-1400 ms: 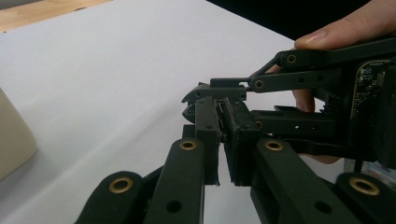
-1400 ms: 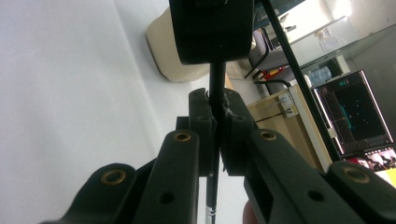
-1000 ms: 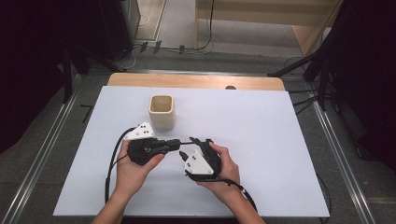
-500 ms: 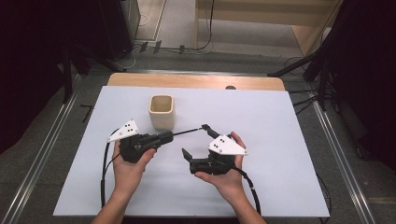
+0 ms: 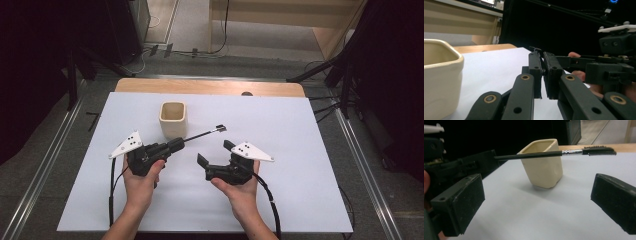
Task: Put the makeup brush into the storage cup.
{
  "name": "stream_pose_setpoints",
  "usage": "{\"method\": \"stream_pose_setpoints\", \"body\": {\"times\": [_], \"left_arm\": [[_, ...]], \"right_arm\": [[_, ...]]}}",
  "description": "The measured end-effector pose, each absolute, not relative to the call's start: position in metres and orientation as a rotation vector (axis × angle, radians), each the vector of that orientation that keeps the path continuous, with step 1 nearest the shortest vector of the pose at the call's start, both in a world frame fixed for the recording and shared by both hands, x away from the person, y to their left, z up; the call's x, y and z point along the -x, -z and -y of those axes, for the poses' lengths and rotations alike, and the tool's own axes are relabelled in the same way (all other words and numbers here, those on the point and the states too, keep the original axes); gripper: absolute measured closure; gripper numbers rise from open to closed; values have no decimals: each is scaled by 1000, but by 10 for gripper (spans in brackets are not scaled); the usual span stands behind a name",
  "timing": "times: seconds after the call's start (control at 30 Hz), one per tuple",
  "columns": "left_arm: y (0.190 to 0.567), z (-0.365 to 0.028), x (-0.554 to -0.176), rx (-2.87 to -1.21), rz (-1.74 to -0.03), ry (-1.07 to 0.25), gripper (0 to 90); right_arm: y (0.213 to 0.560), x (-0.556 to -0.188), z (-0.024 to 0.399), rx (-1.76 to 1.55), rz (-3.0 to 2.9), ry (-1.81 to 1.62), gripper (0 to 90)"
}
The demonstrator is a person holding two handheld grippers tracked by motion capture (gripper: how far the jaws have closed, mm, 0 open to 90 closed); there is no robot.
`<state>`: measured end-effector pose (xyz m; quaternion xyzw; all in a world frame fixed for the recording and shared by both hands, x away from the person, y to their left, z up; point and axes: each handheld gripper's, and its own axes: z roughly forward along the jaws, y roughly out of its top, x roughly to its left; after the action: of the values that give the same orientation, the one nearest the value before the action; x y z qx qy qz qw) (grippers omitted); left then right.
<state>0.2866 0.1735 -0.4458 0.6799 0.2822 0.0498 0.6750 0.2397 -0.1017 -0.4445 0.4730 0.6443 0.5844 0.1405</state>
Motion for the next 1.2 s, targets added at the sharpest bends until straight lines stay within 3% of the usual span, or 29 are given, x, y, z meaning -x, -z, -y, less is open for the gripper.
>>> {"method": "stream_pose_setpoints", "body": {"times": [0.33, 1.2], "left_arm": [[450, -160, -279, -1514, -581, -114, 865], [460, -139, -266, -1525, -507, -111, 865]], "right_arm": [[449, -242, 109, -1453, -1793, -1767, 7], [458, -248, 125, -1645, -1678, -1944, 127]]}}
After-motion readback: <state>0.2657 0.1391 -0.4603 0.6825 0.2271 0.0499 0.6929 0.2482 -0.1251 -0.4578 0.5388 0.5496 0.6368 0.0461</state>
